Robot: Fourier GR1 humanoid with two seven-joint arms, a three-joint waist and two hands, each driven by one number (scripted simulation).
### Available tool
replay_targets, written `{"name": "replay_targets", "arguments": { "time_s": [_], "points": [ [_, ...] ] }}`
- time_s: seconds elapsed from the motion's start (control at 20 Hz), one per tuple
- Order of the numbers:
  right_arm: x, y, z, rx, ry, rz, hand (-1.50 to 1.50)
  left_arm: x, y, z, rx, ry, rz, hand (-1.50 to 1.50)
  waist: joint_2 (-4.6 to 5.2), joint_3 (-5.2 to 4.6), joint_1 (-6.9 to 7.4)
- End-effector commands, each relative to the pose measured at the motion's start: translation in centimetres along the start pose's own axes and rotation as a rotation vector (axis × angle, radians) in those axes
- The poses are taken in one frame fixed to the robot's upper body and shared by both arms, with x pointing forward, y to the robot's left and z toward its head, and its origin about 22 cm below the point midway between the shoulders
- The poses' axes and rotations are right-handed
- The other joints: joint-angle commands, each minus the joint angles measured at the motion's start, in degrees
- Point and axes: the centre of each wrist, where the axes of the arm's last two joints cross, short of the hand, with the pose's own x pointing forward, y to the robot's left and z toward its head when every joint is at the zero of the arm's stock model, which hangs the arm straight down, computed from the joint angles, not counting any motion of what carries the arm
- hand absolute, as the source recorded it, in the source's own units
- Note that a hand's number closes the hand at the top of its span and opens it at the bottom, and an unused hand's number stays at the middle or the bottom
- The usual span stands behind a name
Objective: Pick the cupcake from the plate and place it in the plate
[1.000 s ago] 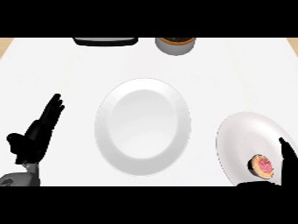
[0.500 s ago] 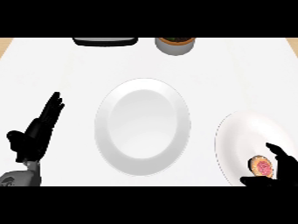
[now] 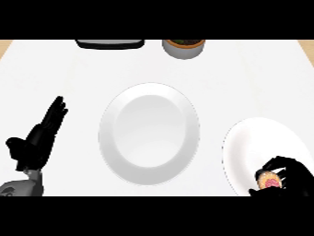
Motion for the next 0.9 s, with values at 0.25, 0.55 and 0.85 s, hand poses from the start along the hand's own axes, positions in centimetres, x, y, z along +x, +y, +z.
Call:
{"name": "replay_targets", "arguments": {
  "time_s": [0.25, 0.55, 0.85],
  "points": [
    [-0.9, -3.0, -2.5, 0.107, -0.556, 0.255, 1.5, -1.1, -0.2, 0.5, -0.023, 0.004, 0.009, 0.0, 0.57, 0.81, 1.24],
    [-2.9, -6.3, -3.7, -0.073, -0.779, 0.263, 1.5, 0.1, 0.0, 0.1, 0.006, 0.01, -0.016, 0.0, 0.32, 0.74, -0.04],
    [-1.7, -9.6, 1.3, -0.131, -0.881, 0.177, 1.5, -1.0, 0.4, 1.8, -0.001, 0.008, -0.005, 0.0, 0.27, 0.67, -0.16]
  ]
}}
